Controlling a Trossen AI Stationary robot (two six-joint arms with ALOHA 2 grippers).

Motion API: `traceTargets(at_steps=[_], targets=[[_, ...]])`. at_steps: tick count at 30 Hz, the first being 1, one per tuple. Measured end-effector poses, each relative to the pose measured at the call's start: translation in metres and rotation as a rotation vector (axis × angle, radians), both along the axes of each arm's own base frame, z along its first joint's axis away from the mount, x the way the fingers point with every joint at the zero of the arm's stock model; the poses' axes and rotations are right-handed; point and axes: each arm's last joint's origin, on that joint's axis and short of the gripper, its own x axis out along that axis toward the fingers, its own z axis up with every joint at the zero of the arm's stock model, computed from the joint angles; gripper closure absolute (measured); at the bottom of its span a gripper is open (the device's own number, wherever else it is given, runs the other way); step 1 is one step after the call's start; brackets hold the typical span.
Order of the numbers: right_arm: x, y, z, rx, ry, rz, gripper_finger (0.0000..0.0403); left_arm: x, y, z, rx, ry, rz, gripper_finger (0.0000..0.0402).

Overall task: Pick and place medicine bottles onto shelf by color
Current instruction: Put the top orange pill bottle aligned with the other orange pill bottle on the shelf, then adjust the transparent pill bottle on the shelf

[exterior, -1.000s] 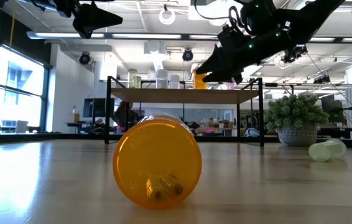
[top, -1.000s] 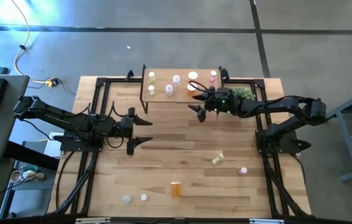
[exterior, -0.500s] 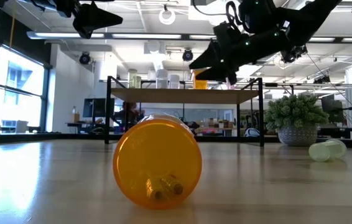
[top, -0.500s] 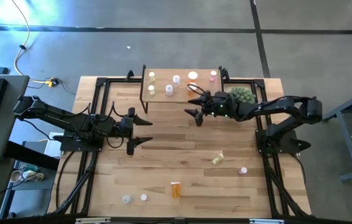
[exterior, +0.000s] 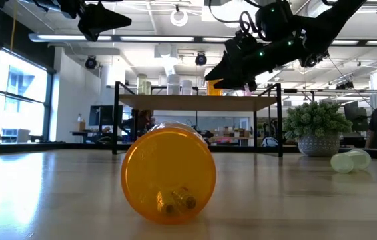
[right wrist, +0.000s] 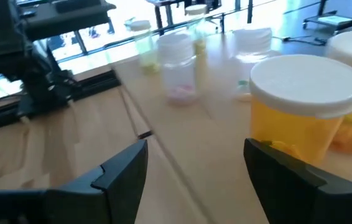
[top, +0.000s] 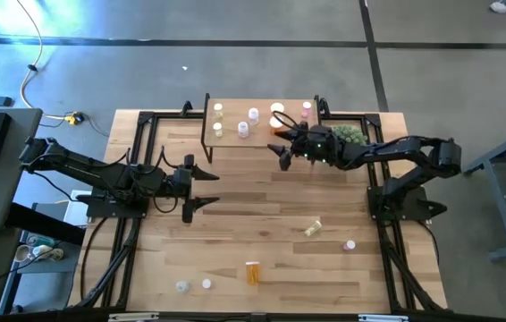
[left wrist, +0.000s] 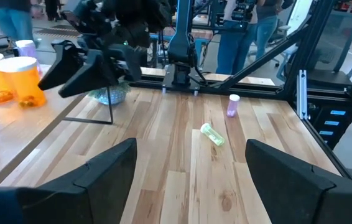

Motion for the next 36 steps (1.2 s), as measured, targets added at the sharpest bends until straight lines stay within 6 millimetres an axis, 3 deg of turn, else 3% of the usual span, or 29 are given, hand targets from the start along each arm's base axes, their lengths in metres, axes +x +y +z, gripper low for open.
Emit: traceTargets(at_steps=[13, 21, 26, 30, 36], targets=[[-0.003, -0.007, 0.000, -0.001, 0.002, -0.017, 0.0146, 0.000, 0.000, 0.000, 0.017, 0.003, -0.004, 0.0110], [0.005, 0.011, 0.002, 0.041, -0.009, 0.060, 0.0146, 0.000, 0.000, -0.001, 0.029, 0.013, -0.006, 0.0110], [0.023, 0.025, 0.029, 0.030, 0.017, 0.101, 0.0146, -0.001, 0.000, -0.003, 0.070, 0.044, -0.007, 0.0110], [0.036, 0.031, 0.063, -0.060, 0.113, 0.051, 0.0146, -0.002, 0.002, -0.006, 0.098, 0.081, 0.031, 0.0110], [0.047, 0.019, 0.107, -0.184, 0.182, -0.015, 0.0146, -0.004, 0.004, -0.012, 0.136, 0.153, 0.099, 0.0110]])
